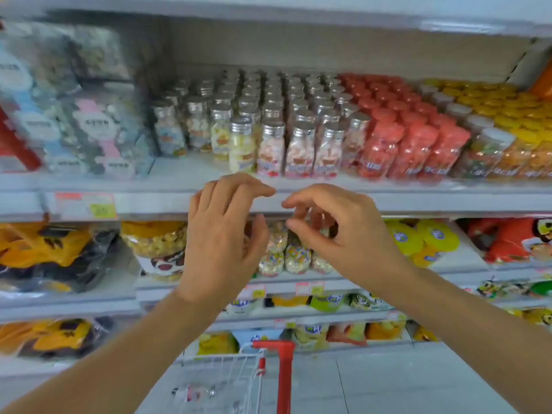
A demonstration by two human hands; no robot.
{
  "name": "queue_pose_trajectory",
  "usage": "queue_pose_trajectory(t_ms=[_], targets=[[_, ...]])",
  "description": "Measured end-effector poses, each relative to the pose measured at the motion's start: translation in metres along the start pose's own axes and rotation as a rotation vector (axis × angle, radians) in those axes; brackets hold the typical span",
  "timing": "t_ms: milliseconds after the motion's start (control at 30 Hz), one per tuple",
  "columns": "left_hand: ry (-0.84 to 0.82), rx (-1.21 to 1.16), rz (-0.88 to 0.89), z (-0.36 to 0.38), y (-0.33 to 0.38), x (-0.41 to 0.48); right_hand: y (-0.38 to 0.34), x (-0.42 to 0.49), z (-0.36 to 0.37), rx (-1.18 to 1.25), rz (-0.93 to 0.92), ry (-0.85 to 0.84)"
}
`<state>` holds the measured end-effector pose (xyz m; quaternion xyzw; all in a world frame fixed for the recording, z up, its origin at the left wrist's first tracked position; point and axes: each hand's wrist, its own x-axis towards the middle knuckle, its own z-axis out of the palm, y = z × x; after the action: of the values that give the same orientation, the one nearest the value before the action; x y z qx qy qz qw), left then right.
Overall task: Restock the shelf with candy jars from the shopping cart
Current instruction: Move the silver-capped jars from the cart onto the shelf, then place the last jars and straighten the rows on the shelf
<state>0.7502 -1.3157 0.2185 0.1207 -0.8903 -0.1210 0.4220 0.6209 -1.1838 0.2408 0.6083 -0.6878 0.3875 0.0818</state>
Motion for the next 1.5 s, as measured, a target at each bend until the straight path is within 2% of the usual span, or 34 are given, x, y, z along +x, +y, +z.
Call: queue_pose_trajectory(t_ms=[100,200,267,367,467,600,733,800,900,1067,1167,1333,1500], targets=[[-0.162,-0.100,-0.189,-0.013,-0.034,-0.067,-0.014,-0.028,0.061,0.075,0.043,-0.193],[-0.426,-0.056,-0.525,-0.015,-0.072,-0.150,-0.009,-0.064,0.133,0.093,0.167,-0.434],[-0.591,-0.014,-0.689,-0.012,-0.095,-0.209,0.000,-0.087,0.179,0.068,0.240,-0.582],[-0.791,0.003,-0.865,-0.002,-0.119,-0.288,0.014,-0.114,0.240,-0.011,0.277,-0.714],[-0.890,-0.002,-0.970,0.018,-0.134,-0.352,0.027,-0.132,0.293,-0.132,0.253,-0.830],[-1.022,0.034,-0.980,0.060,-0.149,-0.403,0.031,-0.151,0.344,-0.226,0.166,-0.907],[-1.126,0.079,-0.885,0.101,-0.166,-0.430,0.027,-0.181,0.377,-0.310,0.087,-0.972],[-1.172,0.114,-0.822,0.118,-0.177,-0.438,0.029,-0.194,0.386,-0.377,0.052,-0.930],[-1.240,0.180,-0.723,0.137,-0.196,-0.453,0.031,-0.209,0.394,-0.457,0.034,-0.780],[-1.334,0.258,-0.585,0.156,-0.223,-0.483,0.031,-0.216,0.399,-0.493,-0.031,-0.682],[-1.306,0.256,-0.588,0.161,-0.227,-0.497,0.031,-0.215,0.401,-0.474,0.004,-0.689],[-1.063,0.252,-0.506,0.172,-0.233,-0.512,0.030,-0.214,0.402,-0.421,0.062,-0.700],[-1.045,0.343,-0.447,0.191,-0.242,-0.520,0.028,-0.211,0.405,-0.380,0.104,-0.682]])
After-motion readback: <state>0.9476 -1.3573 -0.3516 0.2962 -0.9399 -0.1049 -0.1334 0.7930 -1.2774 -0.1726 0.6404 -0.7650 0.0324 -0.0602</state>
